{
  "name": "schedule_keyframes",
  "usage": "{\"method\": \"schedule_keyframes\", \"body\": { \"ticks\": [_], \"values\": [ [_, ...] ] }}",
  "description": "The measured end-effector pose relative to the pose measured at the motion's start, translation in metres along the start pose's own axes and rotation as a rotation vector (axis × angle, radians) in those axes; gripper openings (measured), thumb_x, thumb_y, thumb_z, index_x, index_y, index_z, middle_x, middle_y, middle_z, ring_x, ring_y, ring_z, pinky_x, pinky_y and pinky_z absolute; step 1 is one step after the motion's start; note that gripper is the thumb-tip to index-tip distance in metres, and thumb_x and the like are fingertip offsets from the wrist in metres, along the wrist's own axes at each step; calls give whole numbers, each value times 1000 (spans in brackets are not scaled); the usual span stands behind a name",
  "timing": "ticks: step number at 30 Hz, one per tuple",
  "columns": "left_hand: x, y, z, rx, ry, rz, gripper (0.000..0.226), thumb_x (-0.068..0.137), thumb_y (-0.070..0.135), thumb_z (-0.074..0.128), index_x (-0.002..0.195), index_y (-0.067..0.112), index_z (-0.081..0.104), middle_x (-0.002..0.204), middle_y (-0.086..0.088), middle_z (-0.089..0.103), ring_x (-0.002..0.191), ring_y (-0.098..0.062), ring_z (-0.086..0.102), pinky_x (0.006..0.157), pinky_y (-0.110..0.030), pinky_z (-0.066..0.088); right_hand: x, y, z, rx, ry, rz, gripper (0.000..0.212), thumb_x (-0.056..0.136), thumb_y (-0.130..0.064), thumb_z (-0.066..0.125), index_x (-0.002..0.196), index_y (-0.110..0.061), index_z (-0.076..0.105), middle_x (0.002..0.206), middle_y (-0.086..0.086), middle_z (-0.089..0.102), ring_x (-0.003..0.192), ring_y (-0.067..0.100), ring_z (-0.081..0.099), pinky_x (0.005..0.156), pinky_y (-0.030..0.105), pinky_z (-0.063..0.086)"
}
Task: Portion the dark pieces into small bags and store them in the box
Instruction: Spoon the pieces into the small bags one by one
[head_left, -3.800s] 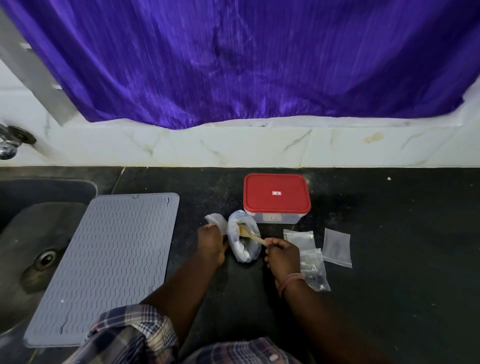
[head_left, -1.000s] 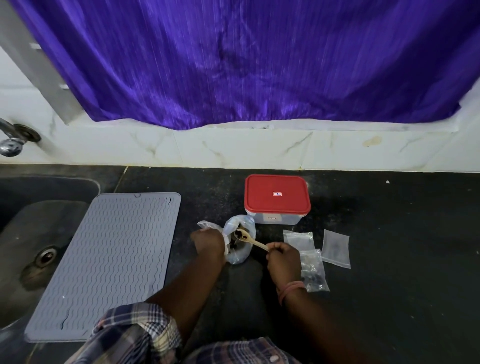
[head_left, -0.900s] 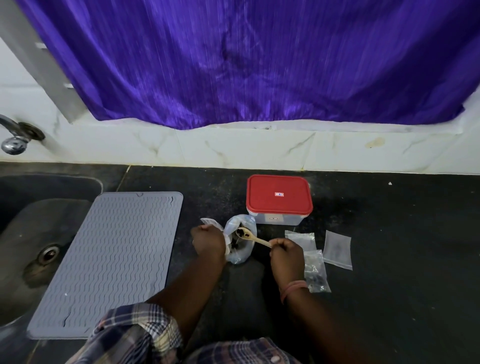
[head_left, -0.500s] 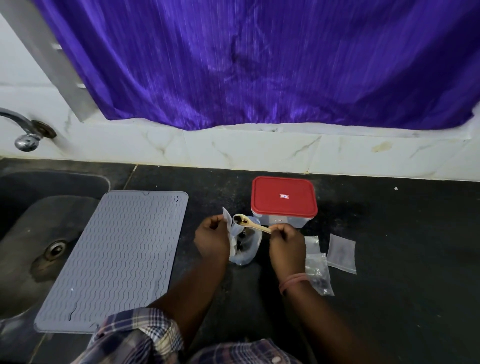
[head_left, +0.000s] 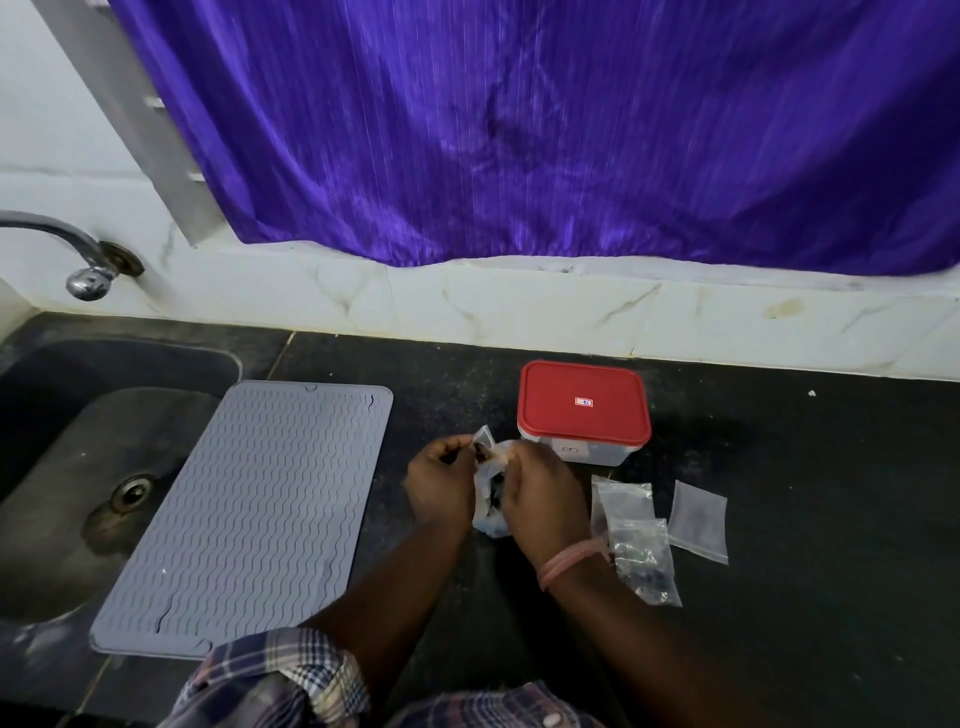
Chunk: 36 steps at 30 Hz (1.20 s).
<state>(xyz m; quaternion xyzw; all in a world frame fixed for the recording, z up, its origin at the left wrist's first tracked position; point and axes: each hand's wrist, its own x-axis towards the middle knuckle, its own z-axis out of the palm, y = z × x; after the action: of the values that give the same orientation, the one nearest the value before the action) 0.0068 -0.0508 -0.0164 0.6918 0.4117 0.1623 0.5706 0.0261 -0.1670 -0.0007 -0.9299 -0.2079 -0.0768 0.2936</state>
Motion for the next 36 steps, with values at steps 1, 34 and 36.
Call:
{"method": "schedule_keyframes", "body": {
  "ticks": [1,34,36],
  "values": [
    [0,0,0,0,-15,1,17,90,11,68,95,22,79,91,8,77,86,-8,72,85,-32,59,-1,1,4,-54,-75,-58,11,90,-19,60,100,-16,63,98,4,66,90,20,64,80,34,52],
    [-13,7,-32,-101,79,-128,20,95,15,63,111,19,75,107,3,74,100,-13,68,99,-41,56,-40,40,19,330,22,618,12,93,-23,59,87,-25,69,86,-3,71,83,20,66,78,34,53],
    [-16,7,-33,-97,64,-115,20,95,15,63,110,19,76,107,2,75,101,-15,68,99,-40,55,-45,37,20,352,-88,585,15,94,-26,59,94,-24,74,88,-4,74,87,18,69,81,35,55]
  ]
}}
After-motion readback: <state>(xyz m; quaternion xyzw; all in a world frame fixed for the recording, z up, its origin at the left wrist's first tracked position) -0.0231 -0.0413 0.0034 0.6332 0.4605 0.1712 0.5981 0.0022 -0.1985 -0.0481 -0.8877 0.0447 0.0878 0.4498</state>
